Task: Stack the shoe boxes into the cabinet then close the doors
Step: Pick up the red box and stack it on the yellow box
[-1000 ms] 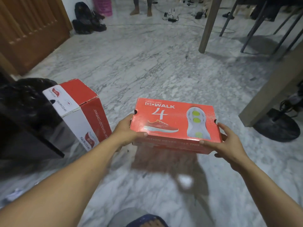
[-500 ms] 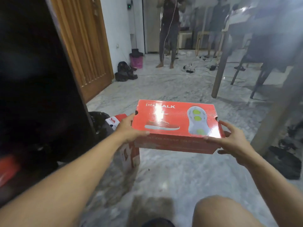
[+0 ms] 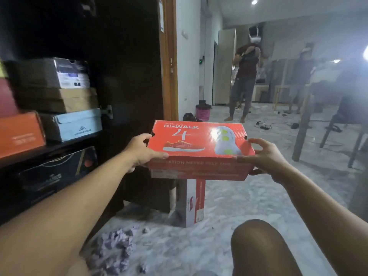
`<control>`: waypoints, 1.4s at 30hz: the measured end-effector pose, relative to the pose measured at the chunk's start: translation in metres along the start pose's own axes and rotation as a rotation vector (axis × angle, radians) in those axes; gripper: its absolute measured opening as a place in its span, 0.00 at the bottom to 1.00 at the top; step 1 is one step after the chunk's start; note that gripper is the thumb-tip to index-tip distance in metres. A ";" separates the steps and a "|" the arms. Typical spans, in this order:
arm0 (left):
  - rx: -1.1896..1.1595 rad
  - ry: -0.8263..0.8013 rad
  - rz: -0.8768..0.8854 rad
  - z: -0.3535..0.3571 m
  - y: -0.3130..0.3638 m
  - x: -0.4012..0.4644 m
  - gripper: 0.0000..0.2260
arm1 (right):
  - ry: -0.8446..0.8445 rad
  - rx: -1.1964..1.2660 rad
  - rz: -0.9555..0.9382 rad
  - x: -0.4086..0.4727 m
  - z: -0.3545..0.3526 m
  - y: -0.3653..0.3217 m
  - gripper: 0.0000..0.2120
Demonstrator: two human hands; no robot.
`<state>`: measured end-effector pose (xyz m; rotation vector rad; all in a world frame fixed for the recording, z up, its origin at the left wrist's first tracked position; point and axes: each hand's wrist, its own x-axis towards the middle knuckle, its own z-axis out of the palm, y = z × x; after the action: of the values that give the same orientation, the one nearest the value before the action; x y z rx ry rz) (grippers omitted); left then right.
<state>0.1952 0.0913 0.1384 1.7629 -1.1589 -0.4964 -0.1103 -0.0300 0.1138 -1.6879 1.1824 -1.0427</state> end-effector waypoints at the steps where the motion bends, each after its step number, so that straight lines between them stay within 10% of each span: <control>1: 0.001 0.029 -0.001 -0.016 0.003 -0.007 0.39 | -0.017 0.005 -0.020 -0.001 0.007 -0.013 0.47; 21: -0.063 0.767 -0.001 -0.255 0.051 -0.052 0.28 | -0.351 0.140 -0.417 0.041 0.192 -0.249 0.41; 42: -0.146 1.148 0.074 -0.413 0.137 -0.017 0.23 | -0.415 0.646 -0.599 0.101 0.341 -0.450 0.40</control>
<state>0.4231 0.2892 0.4521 1.4724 -0.3389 0.4543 0.3607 0.0308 0.4356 -1.6232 0.0308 -1.1730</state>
